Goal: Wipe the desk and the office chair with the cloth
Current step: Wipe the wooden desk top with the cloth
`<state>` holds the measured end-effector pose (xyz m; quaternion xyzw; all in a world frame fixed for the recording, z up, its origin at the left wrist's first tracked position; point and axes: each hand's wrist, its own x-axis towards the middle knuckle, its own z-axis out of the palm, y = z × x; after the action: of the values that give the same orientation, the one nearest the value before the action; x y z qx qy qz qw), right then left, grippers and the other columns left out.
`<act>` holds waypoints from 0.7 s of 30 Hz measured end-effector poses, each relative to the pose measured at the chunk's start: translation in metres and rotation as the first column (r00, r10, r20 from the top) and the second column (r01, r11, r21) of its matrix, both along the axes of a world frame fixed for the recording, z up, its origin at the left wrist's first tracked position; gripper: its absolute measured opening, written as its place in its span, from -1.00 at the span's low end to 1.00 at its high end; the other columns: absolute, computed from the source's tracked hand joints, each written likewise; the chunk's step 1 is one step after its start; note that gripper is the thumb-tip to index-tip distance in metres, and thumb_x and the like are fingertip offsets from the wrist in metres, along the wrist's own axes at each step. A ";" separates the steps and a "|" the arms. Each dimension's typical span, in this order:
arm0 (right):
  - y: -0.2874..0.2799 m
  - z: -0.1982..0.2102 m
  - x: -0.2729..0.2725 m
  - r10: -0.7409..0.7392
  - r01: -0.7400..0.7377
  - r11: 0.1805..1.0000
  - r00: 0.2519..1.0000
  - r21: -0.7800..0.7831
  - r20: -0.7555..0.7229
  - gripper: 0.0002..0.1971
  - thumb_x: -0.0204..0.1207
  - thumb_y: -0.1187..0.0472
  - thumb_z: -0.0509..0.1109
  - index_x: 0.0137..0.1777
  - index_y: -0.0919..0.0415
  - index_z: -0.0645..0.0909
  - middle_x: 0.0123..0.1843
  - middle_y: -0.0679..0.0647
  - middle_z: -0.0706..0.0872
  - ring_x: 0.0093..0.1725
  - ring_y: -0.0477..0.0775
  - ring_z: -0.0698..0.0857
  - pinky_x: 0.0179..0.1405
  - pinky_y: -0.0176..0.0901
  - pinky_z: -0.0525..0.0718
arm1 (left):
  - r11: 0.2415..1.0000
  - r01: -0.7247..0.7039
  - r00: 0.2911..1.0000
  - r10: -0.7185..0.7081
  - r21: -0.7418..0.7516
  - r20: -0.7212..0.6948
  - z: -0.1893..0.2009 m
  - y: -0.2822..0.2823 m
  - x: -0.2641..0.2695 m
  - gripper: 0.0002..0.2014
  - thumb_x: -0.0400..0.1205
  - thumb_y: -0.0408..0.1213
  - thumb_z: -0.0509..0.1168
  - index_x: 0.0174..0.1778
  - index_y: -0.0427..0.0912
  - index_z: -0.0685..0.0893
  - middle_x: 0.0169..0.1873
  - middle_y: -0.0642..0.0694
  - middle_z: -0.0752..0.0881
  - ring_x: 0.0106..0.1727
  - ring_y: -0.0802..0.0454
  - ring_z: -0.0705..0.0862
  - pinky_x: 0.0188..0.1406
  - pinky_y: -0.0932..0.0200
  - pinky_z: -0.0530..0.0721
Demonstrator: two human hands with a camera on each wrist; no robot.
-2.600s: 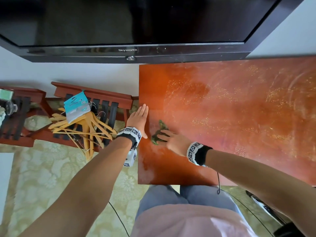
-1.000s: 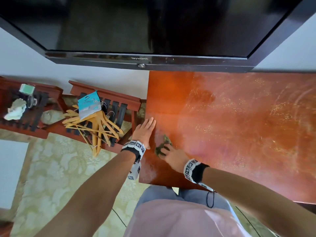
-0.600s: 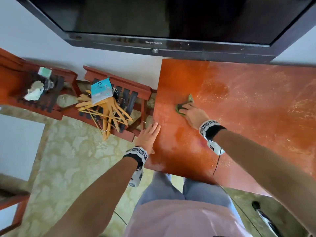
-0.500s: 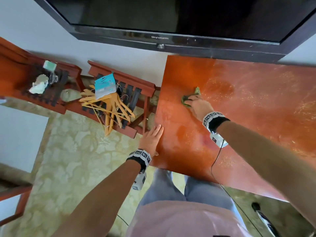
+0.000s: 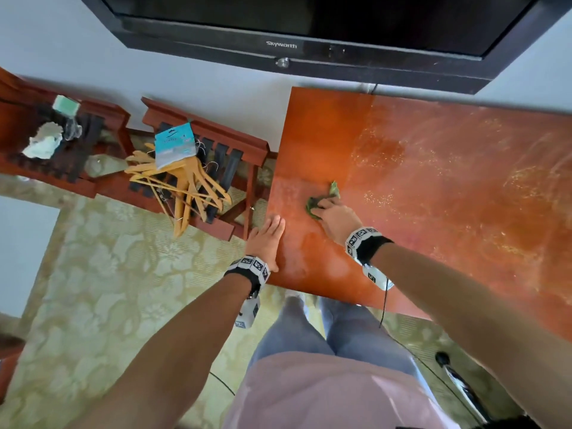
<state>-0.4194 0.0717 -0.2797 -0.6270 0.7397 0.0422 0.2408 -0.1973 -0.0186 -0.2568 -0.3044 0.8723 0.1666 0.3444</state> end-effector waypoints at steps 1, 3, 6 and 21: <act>0.010 -0.001 0.007 0.024 -0.024 1.000 1.000 -0.002 0.005 -0.46 0.61 0.38 0.45 0.55 -0.03 0.55 0.45 0.03 0.60 0.51 0.29 0.51 0.31 0.19 0.76 | 1.000 0.014 1.000 -0.014 0.001 0.011 0.001 -0.002 -0.001 0.45 0.36 0.03 0.73 0.83 -0.12 -0.30 0.82 -0.05 -0.29 0.84 -0.04 -0.19 0.80 -0.12 0.09; 0.028 0.000 0.024 0.110 -0.110 0.994 0.994 -0.002 0.004 -0.49 0.63 0.36 0.42 0.55 0.01 0.57 0.47 0.06 0.61 0.52 0.32 0.51 0.43 0.18 0.66 | 0.999 0.046 0.998 -0.046 0.001 0.030 0.003 -0.007 -0.004 0.46 0.34 0.06 0.73 0.82 -0.12 -0.31 0.82 -0.05 -0.30 0.84 -0.03 -0.19 0.80 -0.16 0.09; 0.056 0.009 0.049 0.206 -0.207 0.978 0.978 0.024 0.044 -0.48 0.66 0.37 0.37 0.60 0.04 0.55 0.55 0.06 0.58 0.59 0.33 0.45 0.51 0.16 0.60 | 0.999 0.052 0.998 -0.052 0.014 0.026 0.010 -0.007 -0.006 0.45 0.35 0.12 0.71 0.82 -0.16 -0.29 0.82 -0.10 -0.27 0.84 -0.08 -0.16 0.80 -0.17 0.09; 0.150 0.014 0.110 0.222 -0.234 0.968 0.967 0.091 0.126 -0.47 0.71 0.39 0.30 0.66 0.06 0.48 0.68 0.09 0.44 0.73 0.32 0.24 0.63 0.15 0.45 | 0.959 0.284 0.958 -0.284 0.009 -0.028 0.000 0.027 0.006 0.35 0.48 0.06 0.64 0.82 -0.14 -0.32 0.81 -0.06 -0.33 0.84 -0.09 -0.20 0.80 -0.10 -0.02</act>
<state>-0.3097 0.2219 -0.2653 -0.6959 0.6441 0.0725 0.3091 -0.1915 0.0083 -0.2563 -0.1716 0.9103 0.1249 0.3553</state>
